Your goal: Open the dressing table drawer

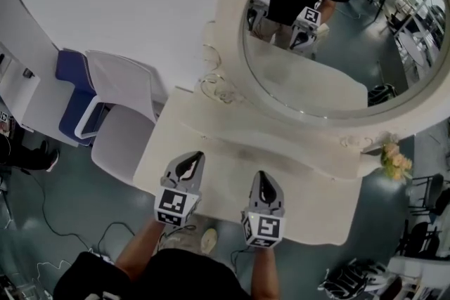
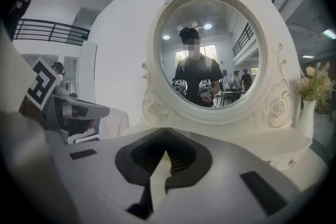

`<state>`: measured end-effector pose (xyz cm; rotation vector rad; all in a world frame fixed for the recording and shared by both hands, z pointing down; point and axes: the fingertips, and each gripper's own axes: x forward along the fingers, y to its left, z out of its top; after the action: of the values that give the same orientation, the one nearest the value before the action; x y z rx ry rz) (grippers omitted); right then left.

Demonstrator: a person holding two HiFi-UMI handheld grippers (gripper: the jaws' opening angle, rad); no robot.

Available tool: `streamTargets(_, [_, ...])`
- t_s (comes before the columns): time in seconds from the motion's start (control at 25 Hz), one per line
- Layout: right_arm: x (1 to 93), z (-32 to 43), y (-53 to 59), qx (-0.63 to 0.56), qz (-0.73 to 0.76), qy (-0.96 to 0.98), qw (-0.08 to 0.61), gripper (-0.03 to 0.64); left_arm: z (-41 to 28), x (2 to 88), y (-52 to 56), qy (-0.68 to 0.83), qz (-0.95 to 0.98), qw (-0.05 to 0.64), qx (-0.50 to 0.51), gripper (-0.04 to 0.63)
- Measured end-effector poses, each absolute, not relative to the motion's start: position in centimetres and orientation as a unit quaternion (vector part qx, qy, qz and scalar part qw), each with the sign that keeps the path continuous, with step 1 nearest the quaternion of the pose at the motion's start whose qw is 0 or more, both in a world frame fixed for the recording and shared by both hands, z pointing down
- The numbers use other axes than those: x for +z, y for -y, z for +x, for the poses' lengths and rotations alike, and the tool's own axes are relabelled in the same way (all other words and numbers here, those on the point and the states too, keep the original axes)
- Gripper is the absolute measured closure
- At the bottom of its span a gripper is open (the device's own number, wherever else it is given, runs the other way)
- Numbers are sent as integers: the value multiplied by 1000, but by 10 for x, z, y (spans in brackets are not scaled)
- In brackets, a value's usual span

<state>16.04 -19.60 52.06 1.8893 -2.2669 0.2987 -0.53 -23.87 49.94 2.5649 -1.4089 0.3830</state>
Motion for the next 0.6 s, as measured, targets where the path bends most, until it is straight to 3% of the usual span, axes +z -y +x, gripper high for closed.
streamTargets(0.6, [603,152,237,154,617,761,125,618,-2,604,286,469,851,154,179,586])
